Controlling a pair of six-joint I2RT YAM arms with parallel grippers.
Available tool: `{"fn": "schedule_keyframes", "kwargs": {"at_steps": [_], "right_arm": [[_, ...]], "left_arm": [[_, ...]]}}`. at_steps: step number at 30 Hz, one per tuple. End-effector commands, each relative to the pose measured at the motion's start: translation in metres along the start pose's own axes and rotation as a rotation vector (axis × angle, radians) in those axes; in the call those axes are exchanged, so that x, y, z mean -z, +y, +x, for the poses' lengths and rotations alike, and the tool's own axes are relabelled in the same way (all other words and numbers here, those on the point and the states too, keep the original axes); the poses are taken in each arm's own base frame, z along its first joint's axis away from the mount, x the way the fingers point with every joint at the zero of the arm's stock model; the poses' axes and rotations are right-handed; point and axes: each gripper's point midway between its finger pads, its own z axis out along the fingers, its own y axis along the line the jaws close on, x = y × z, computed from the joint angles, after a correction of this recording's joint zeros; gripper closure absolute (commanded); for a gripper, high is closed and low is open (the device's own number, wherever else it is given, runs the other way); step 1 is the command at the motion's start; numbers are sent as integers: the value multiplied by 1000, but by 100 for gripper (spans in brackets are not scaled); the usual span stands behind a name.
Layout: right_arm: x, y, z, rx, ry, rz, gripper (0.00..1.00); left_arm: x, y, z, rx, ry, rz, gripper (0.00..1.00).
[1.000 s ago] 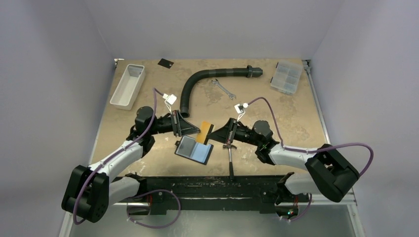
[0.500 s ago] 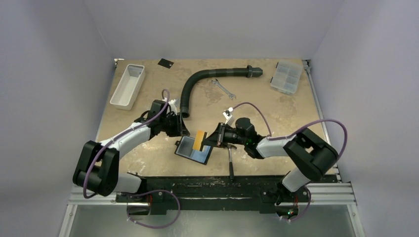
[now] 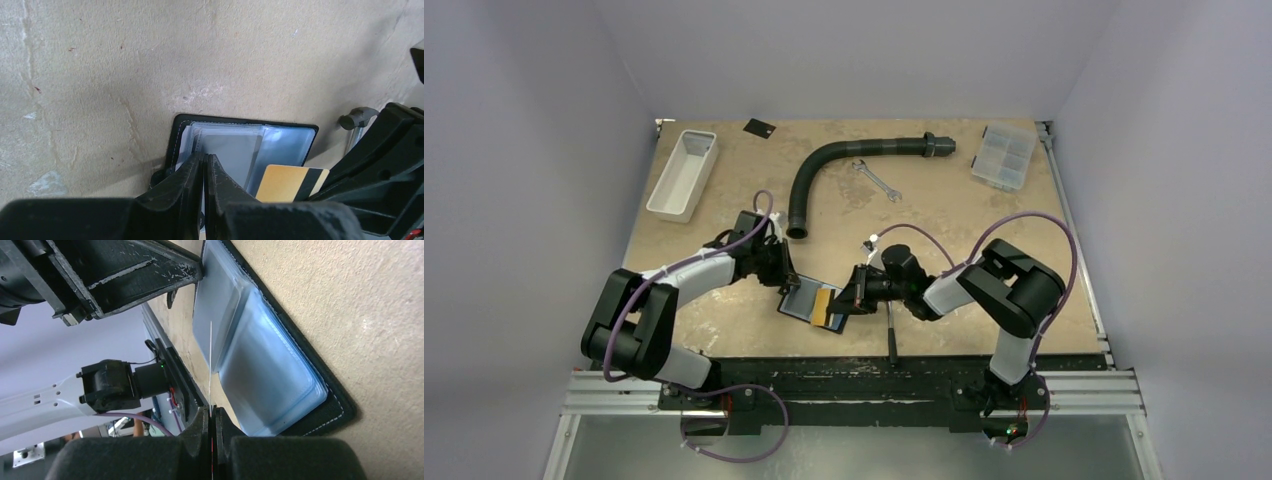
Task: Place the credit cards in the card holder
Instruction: Insert the credit card into the card holder.
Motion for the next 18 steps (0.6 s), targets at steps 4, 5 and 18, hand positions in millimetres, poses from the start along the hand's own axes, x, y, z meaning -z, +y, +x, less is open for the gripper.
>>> {"fn": "schedule_keyframes", "kwargs": {"at_steps": [4,5,18], "right_arm": [[-8,13,2,-27,45,-60,100],[-9,12,2,-35,47,-57,100],[-15,7,2,-154,64,-82,100]], "left_arm": [[-3,15,6,21,-14,-59,92],[-3,14,5,18,-20,-56,92],[4,12,3,12,-44,-51,94]]}}
